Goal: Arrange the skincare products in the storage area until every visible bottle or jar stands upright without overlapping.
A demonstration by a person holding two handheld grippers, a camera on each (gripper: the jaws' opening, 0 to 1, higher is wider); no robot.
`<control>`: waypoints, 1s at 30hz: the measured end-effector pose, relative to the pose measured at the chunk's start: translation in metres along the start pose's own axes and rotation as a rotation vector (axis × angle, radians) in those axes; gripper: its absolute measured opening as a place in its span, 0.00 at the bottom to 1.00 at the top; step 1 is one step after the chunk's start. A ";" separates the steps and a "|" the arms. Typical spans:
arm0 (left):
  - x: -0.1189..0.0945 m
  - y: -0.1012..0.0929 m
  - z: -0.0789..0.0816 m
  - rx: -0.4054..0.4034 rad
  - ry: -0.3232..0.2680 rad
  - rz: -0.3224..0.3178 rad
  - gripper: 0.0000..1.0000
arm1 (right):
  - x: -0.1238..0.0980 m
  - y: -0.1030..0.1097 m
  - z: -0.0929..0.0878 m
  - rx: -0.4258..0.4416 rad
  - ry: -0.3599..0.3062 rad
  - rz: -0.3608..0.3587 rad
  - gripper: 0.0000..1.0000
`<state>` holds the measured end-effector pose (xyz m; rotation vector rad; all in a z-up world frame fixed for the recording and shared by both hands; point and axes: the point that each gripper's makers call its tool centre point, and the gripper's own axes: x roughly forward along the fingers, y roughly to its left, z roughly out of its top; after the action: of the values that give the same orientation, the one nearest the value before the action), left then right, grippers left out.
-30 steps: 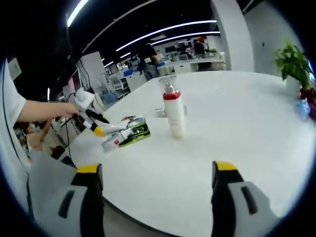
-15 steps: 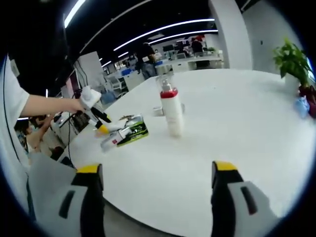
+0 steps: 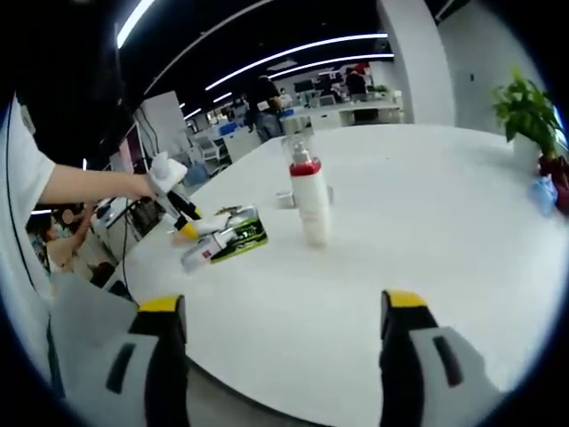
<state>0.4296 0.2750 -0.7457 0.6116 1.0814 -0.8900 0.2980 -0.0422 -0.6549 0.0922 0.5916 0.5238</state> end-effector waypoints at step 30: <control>-0.050 -0.040 -0.007 -0.148 -0.199 0.136 0.29 | -0.001 0.010 0.006 -0.051 -0.031 0.038 0.89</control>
<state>0.3821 0.2754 -0.7020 0.4578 0.9059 -0.7293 0.2962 -0.0341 -0.6471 0.0629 0.5469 0.5729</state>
